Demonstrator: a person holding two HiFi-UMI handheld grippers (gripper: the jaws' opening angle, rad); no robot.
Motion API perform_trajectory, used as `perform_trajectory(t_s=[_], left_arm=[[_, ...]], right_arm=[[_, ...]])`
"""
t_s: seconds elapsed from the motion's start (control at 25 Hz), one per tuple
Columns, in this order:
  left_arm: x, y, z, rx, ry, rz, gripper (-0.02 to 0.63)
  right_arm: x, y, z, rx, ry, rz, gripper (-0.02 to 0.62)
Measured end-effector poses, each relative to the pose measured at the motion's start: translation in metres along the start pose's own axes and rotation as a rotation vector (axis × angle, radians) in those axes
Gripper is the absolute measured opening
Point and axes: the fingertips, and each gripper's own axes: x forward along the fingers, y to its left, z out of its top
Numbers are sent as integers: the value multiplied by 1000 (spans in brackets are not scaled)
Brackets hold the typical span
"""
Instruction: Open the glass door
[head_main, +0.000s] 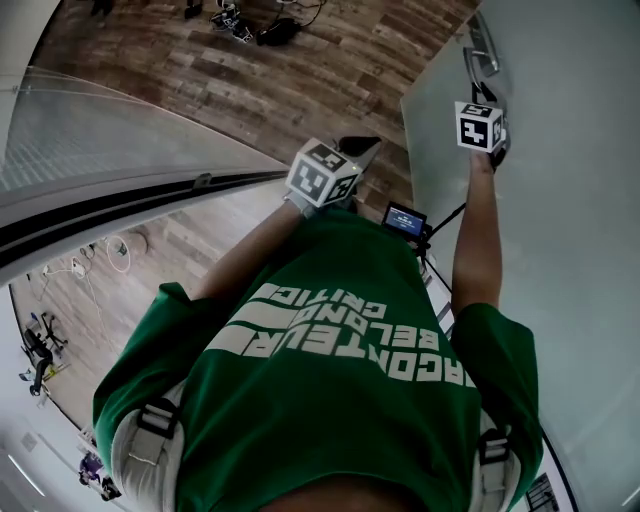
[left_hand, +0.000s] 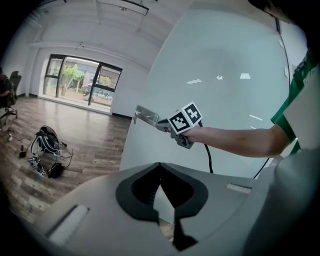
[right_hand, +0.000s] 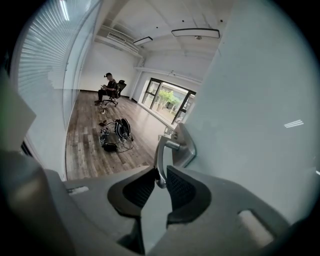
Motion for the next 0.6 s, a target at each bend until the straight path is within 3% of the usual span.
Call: perform_trajectory(t_s=[0.28,0.6], left_arm=[[4,2,-14,46,-5,-52,15],[27,23,13,77,-13,-92,15]], right_arm=[[-23,0,-28,36,8,-56,58],[-18,-13,-51,64,60,-74,58]])
